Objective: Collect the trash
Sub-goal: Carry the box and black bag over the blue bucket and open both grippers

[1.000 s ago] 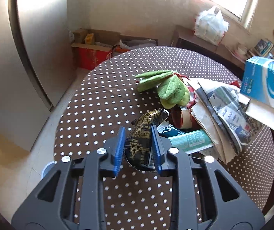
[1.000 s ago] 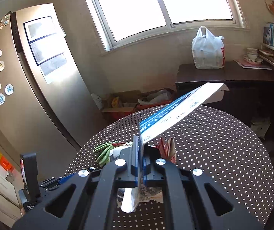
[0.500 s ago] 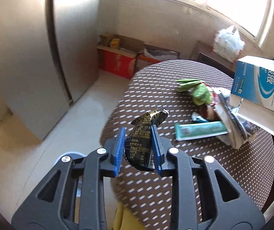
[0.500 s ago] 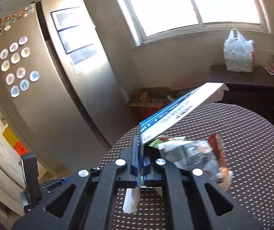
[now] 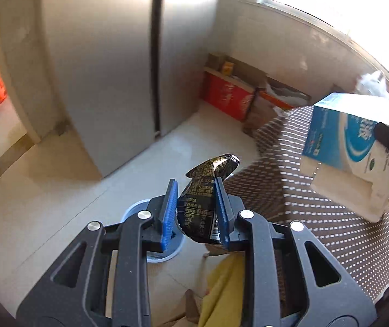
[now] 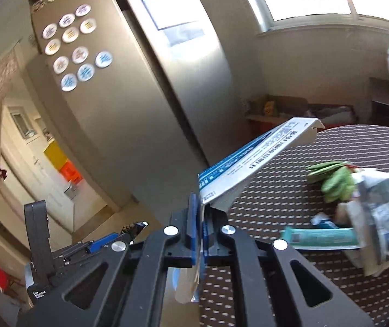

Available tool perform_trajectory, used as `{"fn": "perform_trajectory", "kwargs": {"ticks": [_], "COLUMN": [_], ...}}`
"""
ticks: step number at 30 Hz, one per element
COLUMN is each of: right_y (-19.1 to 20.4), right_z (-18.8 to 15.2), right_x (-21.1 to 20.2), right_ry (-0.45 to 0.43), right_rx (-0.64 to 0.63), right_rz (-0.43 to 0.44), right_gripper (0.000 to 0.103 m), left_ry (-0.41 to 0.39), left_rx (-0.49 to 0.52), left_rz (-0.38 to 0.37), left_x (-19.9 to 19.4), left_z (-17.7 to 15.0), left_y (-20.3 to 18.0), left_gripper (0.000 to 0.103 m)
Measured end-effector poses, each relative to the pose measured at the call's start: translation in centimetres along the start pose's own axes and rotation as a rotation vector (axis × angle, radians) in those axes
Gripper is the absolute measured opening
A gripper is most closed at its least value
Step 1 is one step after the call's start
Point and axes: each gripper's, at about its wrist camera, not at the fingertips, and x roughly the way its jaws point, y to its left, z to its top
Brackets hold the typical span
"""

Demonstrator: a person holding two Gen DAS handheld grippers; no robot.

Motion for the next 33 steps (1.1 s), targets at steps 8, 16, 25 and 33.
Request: {"fn": "perform_trajectory", "kwargs": {"ticks": [8, 16, 25, 33], "right_y": [5.5, 8.6, 9.4, 9.9], "right_z": [-1.9, -3.6, -5.3, -7.1], "right_x": [5.7, 11.0, 15.2, 18.8], "right_ry": [0.118, 0.225, 0.300, 0.376], "right_rx": [-0.050, -0.068, -0.064, -0.071], "right_rz": [0.076, 0.082, 0.035, -0.013], "right_gripper": [0.004, 0.004, 0.005, 0.005], "left_ry": [-0.006, 0.043, 0.073, 0.109], "left_rx": [-0.092, -0.144, -0.179, -0.216], "left_rz": [0.073, 0.089, 0.121, 0.130], "left_x": [-0.7, 1.4, 5.2, 6.5], "left_z": [-0.8, -1.4, -1.6, -2.2], "left_y": [5.5, 8.9, 10.9, 12.2], "left_gripper": [0.027, 0.027, 0.077, 0.077]}}
